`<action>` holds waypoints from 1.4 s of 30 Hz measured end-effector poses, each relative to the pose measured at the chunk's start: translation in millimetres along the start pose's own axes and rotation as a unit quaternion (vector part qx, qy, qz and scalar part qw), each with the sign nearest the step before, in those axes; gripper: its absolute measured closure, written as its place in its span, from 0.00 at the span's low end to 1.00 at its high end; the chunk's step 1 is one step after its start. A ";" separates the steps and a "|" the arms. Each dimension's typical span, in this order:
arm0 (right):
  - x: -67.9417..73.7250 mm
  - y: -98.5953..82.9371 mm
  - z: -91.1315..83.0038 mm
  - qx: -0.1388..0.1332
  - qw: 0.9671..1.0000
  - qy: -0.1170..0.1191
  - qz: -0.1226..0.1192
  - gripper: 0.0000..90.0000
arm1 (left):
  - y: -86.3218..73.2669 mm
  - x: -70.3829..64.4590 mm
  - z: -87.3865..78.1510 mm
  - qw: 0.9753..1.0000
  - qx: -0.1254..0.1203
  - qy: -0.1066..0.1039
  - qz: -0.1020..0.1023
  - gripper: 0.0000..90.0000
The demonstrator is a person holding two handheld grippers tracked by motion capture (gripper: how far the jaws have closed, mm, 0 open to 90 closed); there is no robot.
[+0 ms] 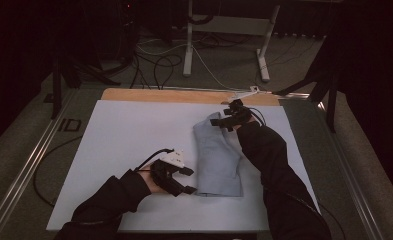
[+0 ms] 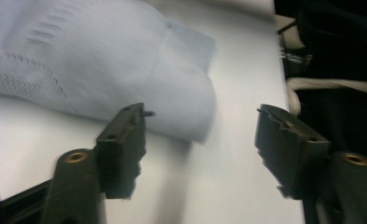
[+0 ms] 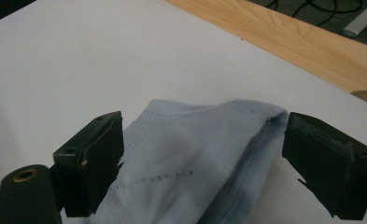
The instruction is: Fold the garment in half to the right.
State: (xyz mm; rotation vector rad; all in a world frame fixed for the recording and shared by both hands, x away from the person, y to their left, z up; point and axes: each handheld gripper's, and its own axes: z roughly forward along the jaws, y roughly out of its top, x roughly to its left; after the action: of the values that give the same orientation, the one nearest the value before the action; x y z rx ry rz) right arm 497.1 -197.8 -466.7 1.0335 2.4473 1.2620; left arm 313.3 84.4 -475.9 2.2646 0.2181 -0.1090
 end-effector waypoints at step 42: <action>-0.8 -31.8 24.8 0.079 0.997 -0.007 0.016 0.72 | -137.0 -10.6 -101.5 0.973 -0.092 0.170 -0.124 0.01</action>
State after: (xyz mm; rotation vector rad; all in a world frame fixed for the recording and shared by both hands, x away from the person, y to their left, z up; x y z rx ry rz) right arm 493.6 -194.9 -506.8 1.1202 2.5644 1.0794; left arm 277.0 247.5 -511.3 2.0509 0.6668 0.1649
